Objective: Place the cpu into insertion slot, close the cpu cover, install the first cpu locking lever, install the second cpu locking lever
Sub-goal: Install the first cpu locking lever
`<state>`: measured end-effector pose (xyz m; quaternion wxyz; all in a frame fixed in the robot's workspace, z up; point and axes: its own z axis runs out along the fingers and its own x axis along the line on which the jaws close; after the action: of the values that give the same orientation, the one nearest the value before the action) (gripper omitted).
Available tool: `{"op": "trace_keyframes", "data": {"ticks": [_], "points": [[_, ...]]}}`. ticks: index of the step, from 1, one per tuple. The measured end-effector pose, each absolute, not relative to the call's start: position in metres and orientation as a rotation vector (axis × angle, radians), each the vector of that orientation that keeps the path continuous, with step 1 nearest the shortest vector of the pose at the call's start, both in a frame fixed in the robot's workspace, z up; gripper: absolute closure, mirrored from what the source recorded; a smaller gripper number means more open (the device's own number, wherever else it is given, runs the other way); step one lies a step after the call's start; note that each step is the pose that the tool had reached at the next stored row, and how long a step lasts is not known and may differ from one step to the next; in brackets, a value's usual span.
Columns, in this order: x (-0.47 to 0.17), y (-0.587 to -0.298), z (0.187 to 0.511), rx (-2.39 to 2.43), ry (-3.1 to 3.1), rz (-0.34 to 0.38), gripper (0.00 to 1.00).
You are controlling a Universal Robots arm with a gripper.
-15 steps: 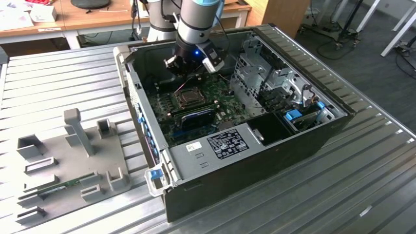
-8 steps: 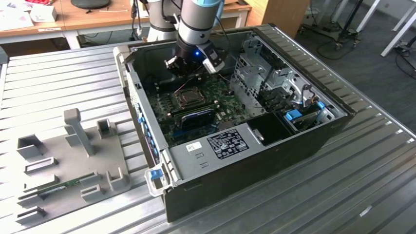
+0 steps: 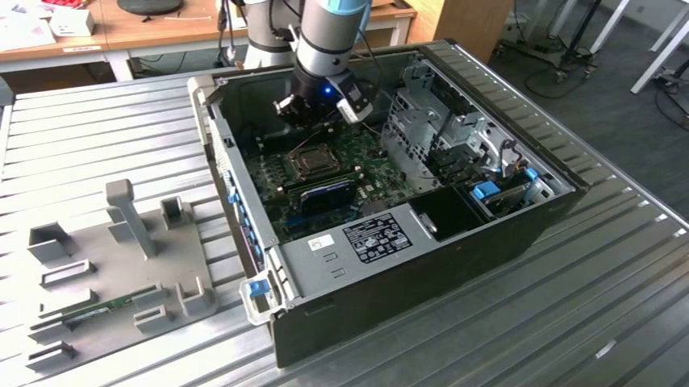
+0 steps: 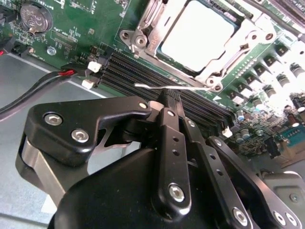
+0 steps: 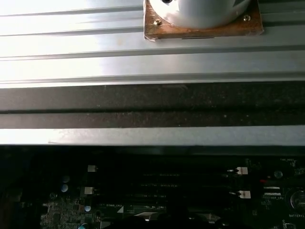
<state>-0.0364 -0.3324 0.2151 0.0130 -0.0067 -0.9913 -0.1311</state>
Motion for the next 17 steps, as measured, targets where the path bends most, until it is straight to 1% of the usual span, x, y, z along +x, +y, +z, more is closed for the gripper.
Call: {"op": "trace_keyframes", "data": {"ticks": [17], "points": [[-0.0334, -0.3335, 0.2052, -0.021, -3.089, -0.409, 0.90]]}}
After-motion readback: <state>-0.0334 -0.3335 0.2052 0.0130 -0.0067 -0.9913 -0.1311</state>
